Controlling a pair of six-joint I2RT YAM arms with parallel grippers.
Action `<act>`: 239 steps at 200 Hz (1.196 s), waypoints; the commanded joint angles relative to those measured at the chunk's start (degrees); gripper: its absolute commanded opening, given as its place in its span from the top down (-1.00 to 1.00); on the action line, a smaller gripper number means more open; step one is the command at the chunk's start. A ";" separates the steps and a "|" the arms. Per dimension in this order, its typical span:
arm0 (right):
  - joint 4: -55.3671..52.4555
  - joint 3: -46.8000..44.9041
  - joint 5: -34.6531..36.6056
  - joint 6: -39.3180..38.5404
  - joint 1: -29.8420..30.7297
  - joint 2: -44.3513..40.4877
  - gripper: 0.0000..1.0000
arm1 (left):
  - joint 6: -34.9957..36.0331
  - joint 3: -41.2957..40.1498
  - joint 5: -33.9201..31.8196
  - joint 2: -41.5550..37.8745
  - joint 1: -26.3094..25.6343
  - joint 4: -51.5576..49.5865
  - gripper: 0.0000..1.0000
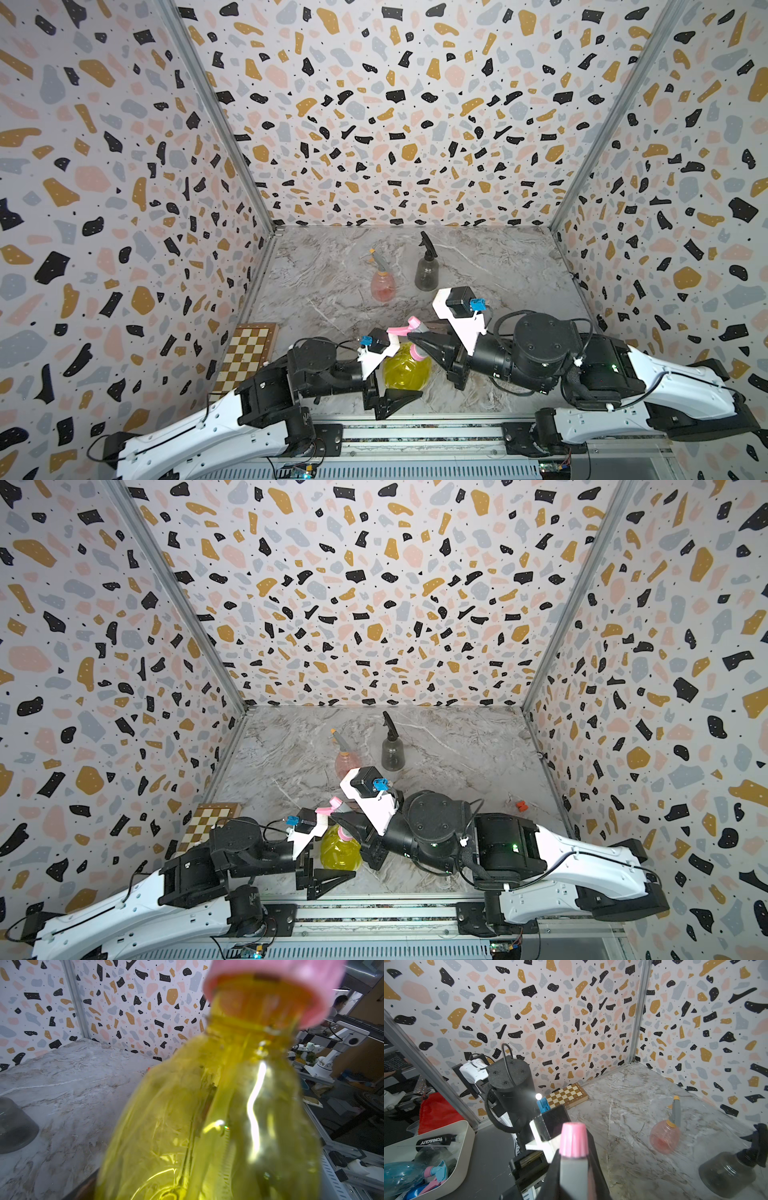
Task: Attach spray nozzles to spray bottles
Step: Screw the spray nozzle on the spray bottle, then place the spray bottle at the center of the board.
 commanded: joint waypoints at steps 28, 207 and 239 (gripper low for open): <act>-0.31 -2.05 5.02 0.92 -4.72 -1.98 1.00 | -1.27 -1.75 -9.19 -2.07 0.19 2.40 -0.97; 48.55 -42.29 -2.28 -5.55 -35.44 5.52 1.00 | -3.13 -3.66 -23.35 -16.66 0.15 -1.42 -0.98; 49.58 -40.61 -5.01 -3.86 -37.71 10.92 1.00 | -2.82 -3.76 -23.09 -16.37 0.15 -1.23 -0.97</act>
